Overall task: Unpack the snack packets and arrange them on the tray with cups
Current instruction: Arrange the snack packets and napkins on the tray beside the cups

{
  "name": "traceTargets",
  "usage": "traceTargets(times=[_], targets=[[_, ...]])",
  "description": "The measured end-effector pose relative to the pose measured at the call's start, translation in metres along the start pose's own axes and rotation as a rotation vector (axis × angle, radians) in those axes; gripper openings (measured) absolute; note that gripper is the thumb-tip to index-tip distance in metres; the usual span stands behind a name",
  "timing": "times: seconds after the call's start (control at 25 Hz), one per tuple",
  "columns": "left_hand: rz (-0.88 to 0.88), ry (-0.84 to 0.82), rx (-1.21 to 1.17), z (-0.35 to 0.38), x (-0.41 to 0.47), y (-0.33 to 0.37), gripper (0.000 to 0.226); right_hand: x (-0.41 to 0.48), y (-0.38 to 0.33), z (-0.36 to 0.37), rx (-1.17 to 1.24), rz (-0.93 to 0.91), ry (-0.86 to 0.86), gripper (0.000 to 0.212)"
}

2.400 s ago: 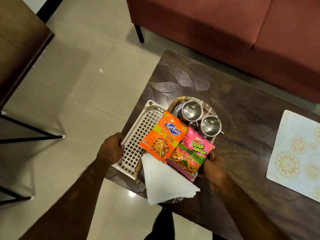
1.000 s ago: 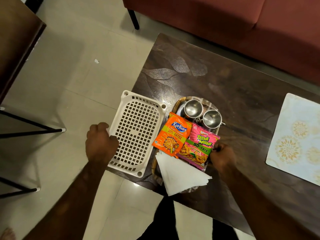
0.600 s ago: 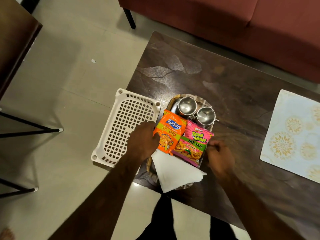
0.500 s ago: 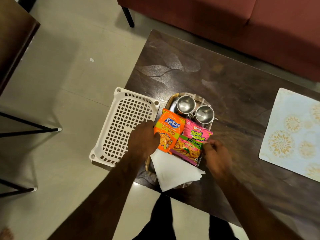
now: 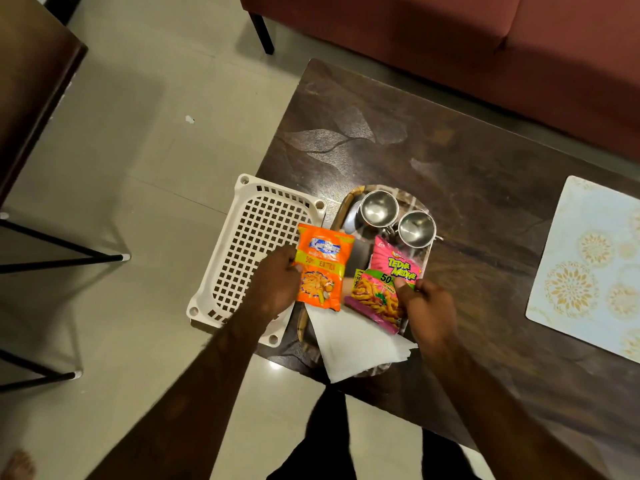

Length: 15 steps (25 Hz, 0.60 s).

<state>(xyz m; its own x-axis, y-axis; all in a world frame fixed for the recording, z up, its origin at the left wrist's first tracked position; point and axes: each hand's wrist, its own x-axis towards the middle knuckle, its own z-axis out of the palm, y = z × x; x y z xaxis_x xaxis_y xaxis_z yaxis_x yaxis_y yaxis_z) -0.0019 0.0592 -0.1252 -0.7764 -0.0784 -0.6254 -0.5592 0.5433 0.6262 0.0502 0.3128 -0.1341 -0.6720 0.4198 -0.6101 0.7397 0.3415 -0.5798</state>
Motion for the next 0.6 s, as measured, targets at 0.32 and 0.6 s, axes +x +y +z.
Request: traceTargets(times=[0.32, 0.6], targets=[[-0.084, 0.306, -0.067, -0.077, 0.001, -0.060, 0.009, -0.025, -0.045, 0.046, 0.107, -0.175, -0.238, 0.037], [-0.027, 0.340, -0.016, -0.090, 0.020, -0.068, 0.015, -0.014, -0.086, 0.102, -0.041, -0.237, -0.183, 0.039]])
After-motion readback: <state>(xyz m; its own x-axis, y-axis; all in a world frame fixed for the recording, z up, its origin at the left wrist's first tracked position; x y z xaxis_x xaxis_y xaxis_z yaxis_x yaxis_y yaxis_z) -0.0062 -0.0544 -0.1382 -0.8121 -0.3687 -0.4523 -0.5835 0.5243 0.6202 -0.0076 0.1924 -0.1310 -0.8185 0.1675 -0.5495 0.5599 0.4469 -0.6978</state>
